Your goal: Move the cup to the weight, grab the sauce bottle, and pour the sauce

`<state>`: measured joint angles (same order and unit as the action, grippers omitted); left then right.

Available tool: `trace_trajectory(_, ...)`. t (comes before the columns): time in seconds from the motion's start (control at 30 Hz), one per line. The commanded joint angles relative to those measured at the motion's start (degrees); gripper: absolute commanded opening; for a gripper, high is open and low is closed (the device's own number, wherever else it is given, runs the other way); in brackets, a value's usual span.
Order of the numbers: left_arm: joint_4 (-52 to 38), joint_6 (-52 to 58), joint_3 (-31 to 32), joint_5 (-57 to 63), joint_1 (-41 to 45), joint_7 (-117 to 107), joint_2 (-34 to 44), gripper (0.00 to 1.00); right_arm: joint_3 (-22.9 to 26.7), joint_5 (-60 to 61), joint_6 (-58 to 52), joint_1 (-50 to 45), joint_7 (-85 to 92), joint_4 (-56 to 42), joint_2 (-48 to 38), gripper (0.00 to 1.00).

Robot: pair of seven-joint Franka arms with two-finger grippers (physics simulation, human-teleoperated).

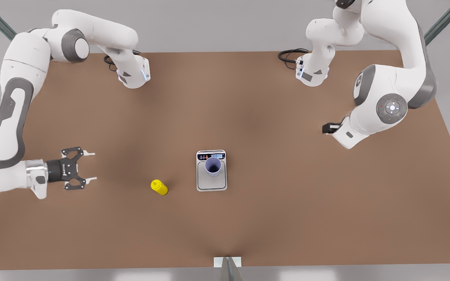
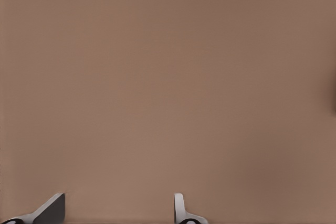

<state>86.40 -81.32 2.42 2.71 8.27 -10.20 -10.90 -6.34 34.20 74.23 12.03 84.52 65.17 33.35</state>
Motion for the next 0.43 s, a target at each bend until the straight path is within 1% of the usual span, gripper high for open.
trace_trajectory(0.0, -0.1, 0.0, 0.0, 0.5, 0.3, 0.0, 0.0, 1.00, 0.0, -2.1, 0.7, -1.4, -2.9, -0.6, -1.2, 1.00)
trace_trajectory(0.03, -0.1, 0.0, 0.0, 0.5, -0.4, 0.0, 0.0, 1.00, -0.1, -9.2, 3.7, -7.1, -11.4, -0.9, -5.3, 1.00)
trace_trajectory(0.07, -0.1, 0.0, 0.0, 0.5, -0.9, -0.1, 0.0, 1.00, 0.5, -18.4, 9.9, -14.5, -22.5, 2.7, -11.2, 1.00)
trace_trajectory(0.1, -0.1, 0.0, 0.0, 0.5, -0.8, -0.2, 0.0, 1.00, 0.5, -22.5, 12.8, -16.3, -30.8, 4.7, -13.4, 1.00)
trace_trajectory(0.13, -0.3, 0.0, 0.0, 0.5, -0.8, -0.2, 0.0, 1.00, 2.7, -30.8, 13.8, -17.0, -44.6, 6.9, -15.5, 1.00)
trace_trajectory(0.17, -0.3, 0.0, 0.0, 0.5, -0.8, -0.2, 0.0, 1.00, 4.3, -31.6, 14.0, -17.0, -55.9, 9.1, -17.1, 1.00)
trace_trajectory(0.2, -0.3, 0.0, 0.0, 0.5, -0.8, -0.2, 0.0, 1.00, 4.3, -33.9, 13.7, -16.9, -73.8, 11.7, -19.5, 1.00)
trace_trajectory(0.23, -0.3, 0.0, 0.0, 0.5, -0.8, -0.3, 0.0, 1.00, 4.2, -33.6, 13.6, -16.9, -84.6, 12.7, -20.6, 1.00)
trace_trajectory(0.27, -0.3, 0.0, 0.0, 0.5, -0.8, -0.4, 0.0, 1.00, 4.2, -32.8, 13.5, -16.9, -84.9, 12.3, -20.8, 1.00)
trace_trajectory(0.3, -0.3, 0.0, 0.0, 0.5, -0.8, -0.4, 0.0, 1.00, 3.9, -32.7, 9.4, -16.7, -85.0, 8.6, -20.5, 1.00)
trace_trajectory(0.4, -0.3, 0.0, 0.0, 0.5, -0.7, -0.4, 0.0, 1.00, 4.1, -31.2, 9.0, -15.4, -84.6, 7.8, -20.2, 1.00)
